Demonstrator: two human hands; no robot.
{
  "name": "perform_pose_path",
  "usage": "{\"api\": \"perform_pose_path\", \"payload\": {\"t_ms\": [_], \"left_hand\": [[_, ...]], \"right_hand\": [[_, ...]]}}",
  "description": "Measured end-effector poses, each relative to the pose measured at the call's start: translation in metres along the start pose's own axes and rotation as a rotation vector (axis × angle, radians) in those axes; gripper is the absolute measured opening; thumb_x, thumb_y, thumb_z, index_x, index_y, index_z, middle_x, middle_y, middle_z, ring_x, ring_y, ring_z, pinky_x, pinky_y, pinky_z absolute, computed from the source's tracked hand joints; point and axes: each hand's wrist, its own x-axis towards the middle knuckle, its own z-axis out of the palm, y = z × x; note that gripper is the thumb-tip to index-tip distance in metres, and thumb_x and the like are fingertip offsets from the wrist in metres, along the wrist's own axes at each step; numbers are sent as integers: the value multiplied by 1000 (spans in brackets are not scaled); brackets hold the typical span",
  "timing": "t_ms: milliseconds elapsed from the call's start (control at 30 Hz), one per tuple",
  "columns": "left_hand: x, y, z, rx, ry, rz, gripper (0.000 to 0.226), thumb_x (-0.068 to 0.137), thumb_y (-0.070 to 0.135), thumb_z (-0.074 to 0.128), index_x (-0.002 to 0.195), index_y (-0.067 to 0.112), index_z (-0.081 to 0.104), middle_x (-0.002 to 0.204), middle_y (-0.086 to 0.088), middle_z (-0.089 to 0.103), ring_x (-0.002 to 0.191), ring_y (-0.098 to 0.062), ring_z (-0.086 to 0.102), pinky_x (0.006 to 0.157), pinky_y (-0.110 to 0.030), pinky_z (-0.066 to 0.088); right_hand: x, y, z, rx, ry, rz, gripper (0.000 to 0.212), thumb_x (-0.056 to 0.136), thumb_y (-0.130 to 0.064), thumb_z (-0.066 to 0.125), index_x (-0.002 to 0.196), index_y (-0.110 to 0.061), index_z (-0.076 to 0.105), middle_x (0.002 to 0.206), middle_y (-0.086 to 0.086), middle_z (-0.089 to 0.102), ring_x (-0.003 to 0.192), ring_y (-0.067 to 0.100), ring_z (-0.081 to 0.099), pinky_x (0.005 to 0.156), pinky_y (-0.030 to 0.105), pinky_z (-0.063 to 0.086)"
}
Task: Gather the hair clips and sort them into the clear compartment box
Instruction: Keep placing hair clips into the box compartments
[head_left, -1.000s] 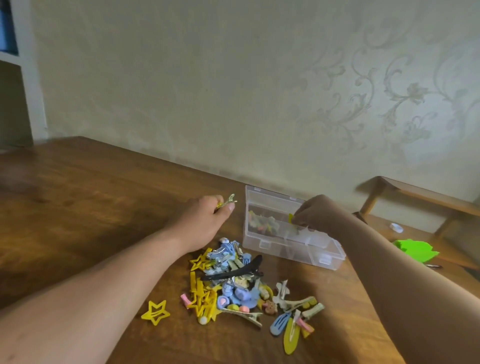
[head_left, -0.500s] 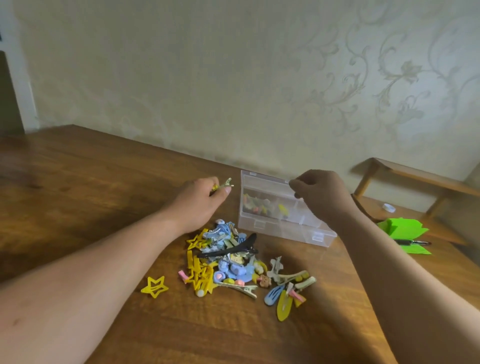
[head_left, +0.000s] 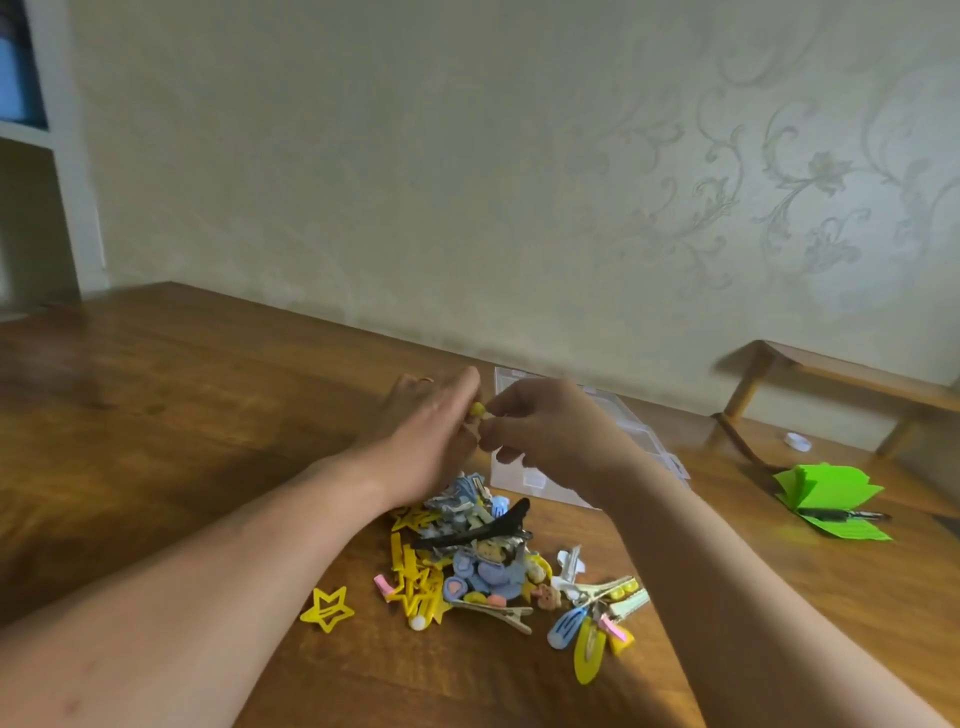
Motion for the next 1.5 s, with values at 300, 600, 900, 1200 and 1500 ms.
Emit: {"api": "perform_pose_path", "payload": {"t_ms": [300,600,900,1200,1500], "left_hand": [[10,-17,16,-196,171,-46,61,98,13,63,147,34,34,123,14,54,96,-17,52,98,-38,41],[16,-32,21,-286,51,-224,45,102,24,56,143,35,41,104,11,61,96,-14,63,94,-48,56],[16,-33,18,-269,48,-243,39,103,26,52,141,32,46,99,11,67,94,-11,63,90,-44,57],[15,-32,16,-322,49,-278,35,105,24,52,139,27,51,100,4,67,98,-15,62,92,-43,54],[18,-37,17,-341,69,-334,18,103,24,56,117,27,66,102,5,70,99,-15,65,87,-36,54]], "right_hand": [[9,9,-56,32,231,24,8,91,-18,80,98,-18,84,81,6,77,62,12,56,57,24,42],[34,84,-89,-319,168,331,6,83,-13,78,81,-13,83,75,7,77,65,21,61,60,28,50],[67,79,-75,-586,-14,453,22,79,-16,77,61,-8,66,62,6,62,55,22,52,60,26,43],[8,44,-69,-364,261,125,14,98,-30,71,93,-19,79,84,-4,78,55,8,57,43,13,38],[-68,33,-55,-385,-175,-121,25,99,-22,71,107,-44,78,97,-25,74,91,-9,67,76,14,52]]}}
